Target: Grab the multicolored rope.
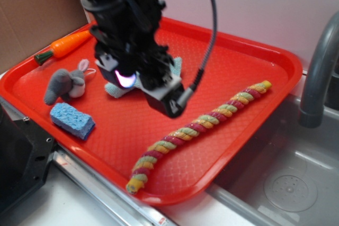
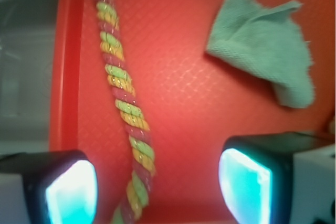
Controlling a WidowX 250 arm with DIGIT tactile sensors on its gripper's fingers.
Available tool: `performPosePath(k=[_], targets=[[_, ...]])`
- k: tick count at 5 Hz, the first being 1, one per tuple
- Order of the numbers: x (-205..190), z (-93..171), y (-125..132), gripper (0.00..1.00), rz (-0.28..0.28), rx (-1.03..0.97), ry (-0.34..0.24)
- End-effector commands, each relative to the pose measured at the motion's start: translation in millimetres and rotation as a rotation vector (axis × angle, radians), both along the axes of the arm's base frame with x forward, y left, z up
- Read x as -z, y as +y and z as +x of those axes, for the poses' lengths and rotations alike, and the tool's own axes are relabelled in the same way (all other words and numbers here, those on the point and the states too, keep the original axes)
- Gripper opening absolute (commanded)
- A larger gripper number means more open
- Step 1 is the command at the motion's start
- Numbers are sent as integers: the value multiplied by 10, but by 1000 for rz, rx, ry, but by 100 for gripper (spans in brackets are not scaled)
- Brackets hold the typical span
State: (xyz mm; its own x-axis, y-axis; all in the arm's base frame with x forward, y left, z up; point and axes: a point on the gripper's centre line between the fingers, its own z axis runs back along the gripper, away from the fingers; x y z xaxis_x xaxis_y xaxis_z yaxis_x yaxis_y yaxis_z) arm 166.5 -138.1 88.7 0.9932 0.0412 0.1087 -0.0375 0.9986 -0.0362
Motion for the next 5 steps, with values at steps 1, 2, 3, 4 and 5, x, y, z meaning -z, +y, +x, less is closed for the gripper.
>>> performPosePath(k=[1,2,3,4,5], targets=[[335,42,-191,100,28,3,35],[509,48,-211,100,6,30,62],[650,67,-257,100,-1,49,78],[677,59,-258,100,3,50,59],[688,100,-244,30,5,44,112]])
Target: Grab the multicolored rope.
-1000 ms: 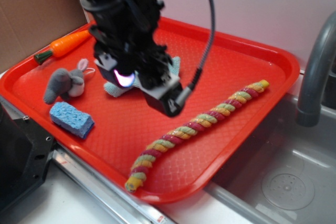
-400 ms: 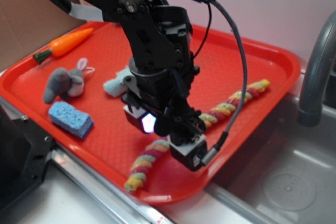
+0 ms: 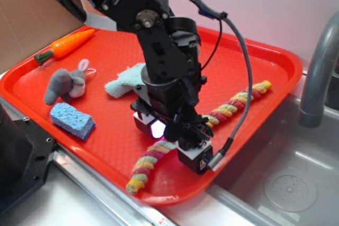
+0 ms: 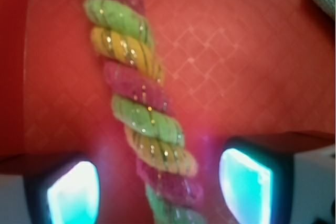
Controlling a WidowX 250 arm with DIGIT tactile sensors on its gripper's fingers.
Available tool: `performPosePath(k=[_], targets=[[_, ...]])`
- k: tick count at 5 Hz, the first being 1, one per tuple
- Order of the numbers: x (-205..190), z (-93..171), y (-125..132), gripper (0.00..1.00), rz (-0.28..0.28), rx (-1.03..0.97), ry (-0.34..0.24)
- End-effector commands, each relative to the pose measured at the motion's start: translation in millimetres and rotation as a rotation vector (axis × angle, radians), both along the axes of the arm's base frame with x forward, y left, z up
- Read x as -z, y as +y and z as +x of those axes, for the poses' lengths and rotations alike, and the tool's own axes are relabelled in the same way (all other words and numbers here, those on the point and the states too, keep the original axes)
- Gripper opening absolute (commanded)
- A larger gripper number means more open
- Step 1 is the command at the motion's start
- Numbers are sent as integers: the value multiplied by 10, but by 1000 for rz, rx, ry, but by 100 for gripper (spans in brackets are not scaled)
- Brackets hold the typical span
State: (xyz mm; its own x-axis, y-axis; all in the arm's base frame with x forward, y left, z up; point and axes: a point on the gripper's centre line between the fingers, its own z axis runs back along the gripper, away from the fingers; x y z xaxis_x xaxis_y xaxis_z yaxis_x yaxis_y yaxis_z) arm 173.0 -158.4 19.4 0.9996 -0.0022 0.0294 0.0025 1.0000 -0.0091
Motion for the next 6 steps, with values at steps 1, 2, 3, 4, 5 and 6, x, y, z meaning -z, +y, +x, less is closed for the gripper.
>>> performPosePath(k=[1,2,3,4,5,6], targets=[[-4,50,-40,0,-17,-6,54],[-2,62,-32,0,-16,-15,59],[-75,98,24,0,-45,-22,73],[-509,157,260,0,-84,-49,69],[-996,242,650,0,-158,-82,26],[-1454,205,959,0,-191,-123,-28]])
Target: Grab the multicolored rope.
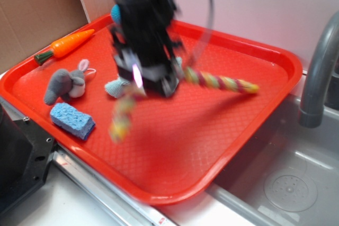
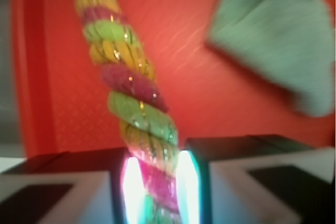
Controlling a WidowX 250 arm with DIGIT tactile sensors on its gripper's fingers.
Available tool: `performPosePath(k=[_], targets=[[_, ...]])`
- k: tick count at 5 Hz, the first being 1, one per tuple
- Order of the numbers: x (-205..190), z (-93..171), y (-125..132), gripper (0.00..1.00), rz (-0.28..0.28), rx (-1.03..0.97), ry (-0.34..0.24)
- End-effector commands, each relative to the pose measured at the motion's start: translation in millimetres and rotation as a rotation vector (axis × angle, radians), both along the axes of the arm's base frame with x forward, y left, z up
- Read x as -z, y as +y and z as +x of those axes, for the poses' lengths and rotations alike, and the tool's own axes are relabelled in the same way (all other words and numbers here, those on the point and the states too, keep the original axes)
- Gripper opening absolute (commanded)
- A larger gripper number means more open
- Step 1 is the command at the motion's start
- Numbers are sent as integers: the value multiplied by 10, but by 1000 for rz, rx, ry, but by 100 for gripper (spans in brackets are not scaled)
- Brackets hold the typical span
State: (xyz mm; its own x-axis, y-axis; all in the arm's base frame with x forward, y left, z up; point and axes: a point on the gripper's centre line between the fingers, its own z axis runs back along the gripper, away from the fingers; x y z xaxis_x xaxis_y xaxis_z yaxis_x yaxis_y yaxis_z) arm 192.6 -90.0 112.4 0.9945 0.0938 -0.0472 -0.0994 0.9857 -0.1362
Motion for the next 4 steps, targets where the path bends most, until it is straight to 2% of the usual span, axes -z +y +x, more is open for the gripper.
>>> performPosePath(k=[1,2,3,4], targets=[[-804,-3,593,0,-60,-66,-122],[-915,-7,817,0,-16,-94,-141],[-874,55,858,0,27,-138,-98],[-791,195,893,6,67,-110,-1]])
